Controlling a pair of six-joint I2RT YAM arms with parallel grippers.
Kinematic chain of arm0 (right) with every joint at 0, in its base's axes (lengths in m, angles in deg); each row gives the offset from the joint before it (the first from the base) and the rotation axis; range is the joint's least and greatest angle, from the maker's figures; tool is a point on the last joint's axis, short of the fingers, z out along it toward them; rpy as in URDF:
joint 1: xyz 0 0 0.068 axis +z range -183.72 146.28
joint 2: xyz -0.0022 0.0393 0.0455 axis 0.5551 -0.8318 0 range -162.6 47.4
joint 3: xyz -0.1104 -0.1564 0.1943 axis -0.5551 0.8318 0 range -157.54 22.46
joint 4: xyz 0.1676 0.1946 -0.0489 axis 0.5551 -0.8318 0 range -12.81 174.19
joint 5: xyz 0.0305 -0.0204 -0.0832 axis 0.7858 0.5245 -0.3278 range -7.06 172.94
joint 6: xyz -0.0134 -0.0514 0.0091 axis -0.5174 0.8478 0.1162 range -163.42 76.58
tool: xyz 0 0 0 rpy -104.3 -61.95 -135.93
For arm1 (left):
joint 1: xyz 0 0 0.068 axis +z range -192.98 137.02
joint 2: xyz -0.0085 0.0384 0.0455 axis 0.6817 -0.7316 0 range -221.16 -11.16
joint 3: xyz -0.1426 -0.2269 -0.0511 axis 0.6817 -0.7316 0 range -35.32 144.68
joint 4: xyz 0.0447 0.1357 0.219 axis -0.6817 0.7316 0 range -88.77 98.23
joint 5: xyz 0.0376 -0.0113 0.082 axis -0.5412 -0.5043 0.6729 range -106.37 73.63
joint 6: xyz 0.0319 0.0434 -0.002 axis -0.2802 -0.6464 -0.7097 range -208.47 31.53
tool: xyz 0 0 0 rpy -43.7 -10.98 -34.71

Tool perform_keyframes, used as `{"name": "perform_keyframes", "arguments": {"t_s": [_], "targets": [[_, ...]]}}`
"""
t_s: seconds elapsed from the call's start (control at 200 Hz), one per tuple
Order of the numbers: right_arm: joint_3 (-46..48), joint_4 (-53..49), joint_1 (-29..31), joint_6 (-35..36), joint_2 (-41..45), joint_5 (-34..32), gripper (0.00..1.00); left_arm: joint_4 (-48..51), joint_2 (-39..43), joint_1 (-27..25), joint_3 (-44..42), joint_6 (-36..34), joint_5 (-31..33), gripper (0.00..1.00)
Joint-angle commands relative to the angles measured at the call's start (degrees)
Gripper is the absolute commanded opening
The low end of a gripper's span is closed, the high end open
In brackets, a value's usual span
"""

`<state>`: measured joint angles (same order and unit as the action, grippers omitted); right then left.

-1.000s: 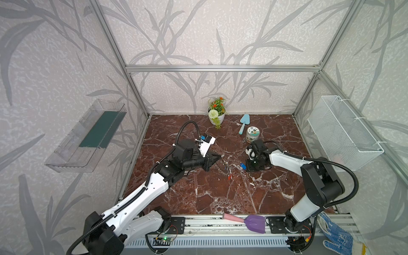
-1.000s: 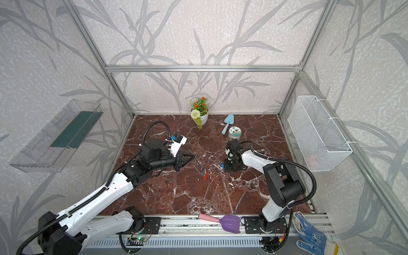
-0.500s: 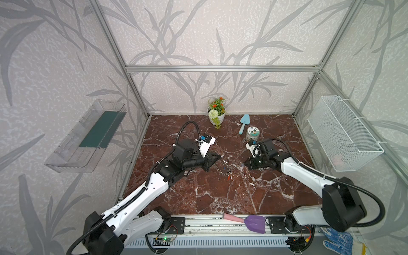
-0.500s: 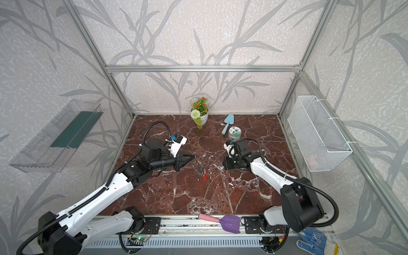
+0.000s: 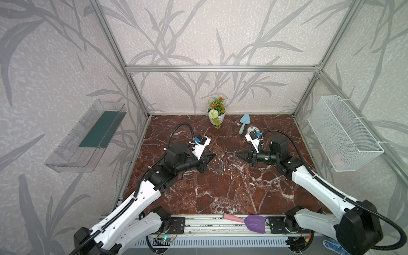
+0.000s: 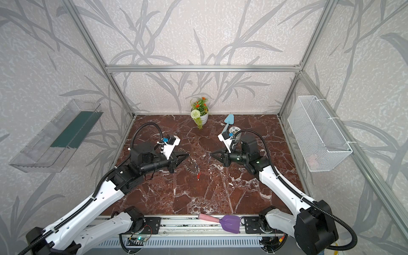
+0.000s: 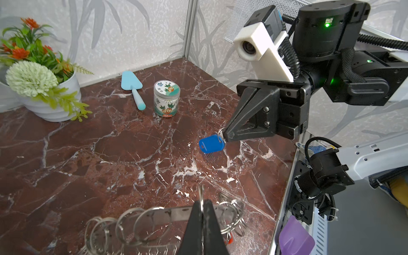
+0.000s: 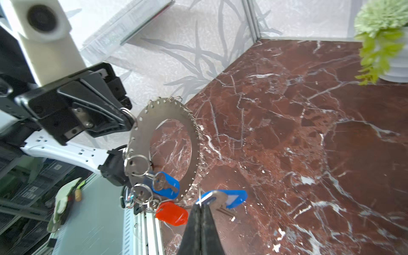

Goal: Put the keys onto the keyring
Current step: 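Carry the key with the right gripper to the plate held by the left gripper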

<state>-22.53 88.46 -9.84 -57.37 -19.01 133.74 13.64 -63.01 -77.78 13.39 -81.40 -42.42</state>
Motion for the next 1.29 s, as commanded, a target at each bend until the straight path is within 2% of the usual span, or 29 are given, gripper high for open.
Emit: {"name": "perform_keyframes", "arguments": {"t_s": [0.0, 0.265, 0.425, 0.54, 0.895, 1.29], "targets": [[-2.42, 4.38, -0.24, -3.07, 1.55, 7.23, 0.00, -1.90, 1.19, 0.02, 2.54, -3.51, -1.39, 0.00], [-4.59, 3.27, 0.06, -5.91, 1.29, 10.13, 0.00, -2.19, 1.84, -0.05, 2.81, -7.56, -4.87, 0.00], [-7.91, -5.27, 1.92, -0.73, 1.56, 8.00, 0.00, -2.39, 1.22, -0.50, 3.30, -8.67, -6.19, 0.00], [-9.29, -6.02, 2.86, -1.24, 0.57, 8.94, 0.00, -1.77, -0.28, -1.27, 4.56, -9.39, -6.39, 0.00], [-13.05, -9.41, 6.33, 1.46, -1.83, 8.00, 0.00, 2.49, -5.39, -4.35, 9.41, -10.72, -1.70, 0.00], [-13.02, -9.71, 7.62, 2.51, -2.63, 5.60, 0.00, 3.15, -7.29, -6.86, 10.27, -11.54, -1.21, 0.00]]}}
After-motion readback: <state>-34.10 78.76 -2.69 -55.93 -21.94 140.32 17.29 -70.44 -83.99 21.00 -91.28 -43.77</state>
